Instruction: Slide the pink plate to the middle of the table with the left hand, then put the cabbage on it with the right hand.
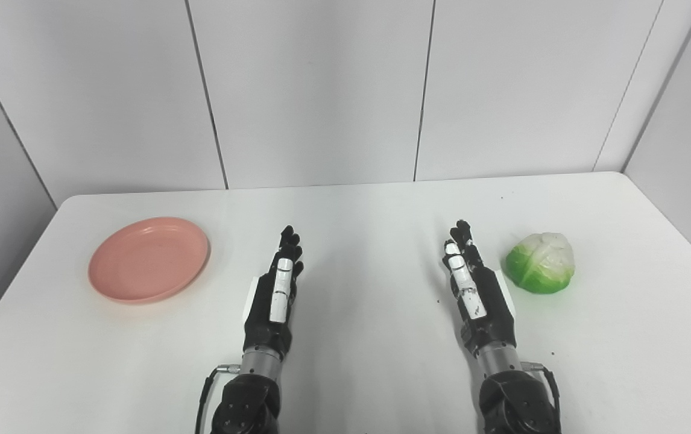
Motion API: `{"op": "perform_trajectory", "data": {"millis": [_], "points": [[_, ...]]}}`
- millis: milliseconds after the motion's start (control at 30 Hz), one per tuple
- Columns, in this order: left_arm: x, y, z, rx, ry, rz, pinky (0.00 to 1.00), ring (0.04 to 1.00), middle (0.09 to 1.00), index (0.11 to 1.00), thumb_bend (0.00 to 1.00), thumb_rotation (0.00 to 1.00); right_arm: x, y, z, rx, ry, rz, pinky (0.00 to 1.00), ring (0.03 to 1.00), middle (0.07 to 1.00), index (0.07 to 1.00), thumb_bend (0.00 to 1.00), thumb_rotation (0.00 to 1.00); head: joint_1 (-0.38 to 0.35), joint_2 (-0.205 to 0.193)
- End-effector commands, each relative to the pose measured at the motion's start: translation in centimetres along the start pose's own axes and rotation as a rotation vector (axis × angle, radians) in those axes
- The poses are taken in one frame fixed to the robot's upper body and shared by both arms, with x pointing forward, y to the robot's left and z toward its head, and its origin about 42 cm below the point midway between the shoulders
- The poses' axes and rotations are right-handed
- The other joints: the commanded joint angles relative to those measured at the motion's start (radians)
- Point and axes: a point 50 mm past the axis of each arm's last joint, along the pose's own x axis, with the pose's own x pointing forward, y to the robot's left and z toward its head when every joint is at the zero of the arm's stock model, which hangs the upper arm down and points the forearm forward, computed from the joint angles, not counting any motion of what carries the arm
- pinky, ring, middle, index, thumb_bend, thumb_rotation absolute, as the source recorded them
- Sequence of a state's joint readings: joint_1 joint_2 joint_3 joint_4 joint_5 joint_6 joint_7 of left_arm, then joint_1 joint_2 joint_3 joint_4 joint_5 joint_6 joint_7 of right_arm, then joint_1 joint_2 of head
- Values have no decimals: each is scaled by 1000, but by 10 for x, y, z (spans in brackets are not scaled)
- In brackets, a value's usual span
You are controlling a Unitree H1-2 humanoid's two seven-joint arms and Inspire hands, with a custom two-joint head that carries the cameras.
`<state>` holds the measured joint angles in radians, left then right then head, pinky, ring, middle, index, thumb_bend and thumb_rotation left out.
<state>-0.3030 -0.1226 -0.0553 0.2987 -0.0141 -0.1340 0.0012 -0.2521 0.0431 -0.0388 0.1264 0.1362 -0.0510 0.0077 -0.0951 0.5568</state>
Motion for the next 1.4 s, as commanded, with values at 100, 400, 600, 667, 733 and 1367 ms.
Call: {"op": "perform_trajectory", "data": {"millis": [100,400,600,667,733,1367], "points": [[2,3,2,-16,-29,3,1000,1000,1000,1000,652,1000,9,6,16,17,-68,22,1000,1000,1000,1000,675,753,53,-9],[38,19,66,-73,-107,31,1000,1000,1000,1000,719,1000,2,-15,18,-30,-68,39,1000,1000,1000,1000,658,776,264,-63],[71,64,127,-30,-223,133,964,982,974,968,762,1000,6,-23,13,-64,-66,45,1000,1000,1000,1000,639,840,360,-103],[78,82,142,-19,-245,182,949,969,957,950,782,1000,4,-27,15,-71,-70,48,1000,1000,1000,1000,616,869,382,-114],[83,106,156,12,-274,236,899,906,897,895,774,1000,1,-30,17,-71,-74,45,1000,1000,1000,1000,570,884,403,-127],[72,313,172,233,-230,578,665,691,693,708,754,1000,-7,-35,29,-64,-58,40,1000,1000,1000,1000,436,928,496,-167]]}}
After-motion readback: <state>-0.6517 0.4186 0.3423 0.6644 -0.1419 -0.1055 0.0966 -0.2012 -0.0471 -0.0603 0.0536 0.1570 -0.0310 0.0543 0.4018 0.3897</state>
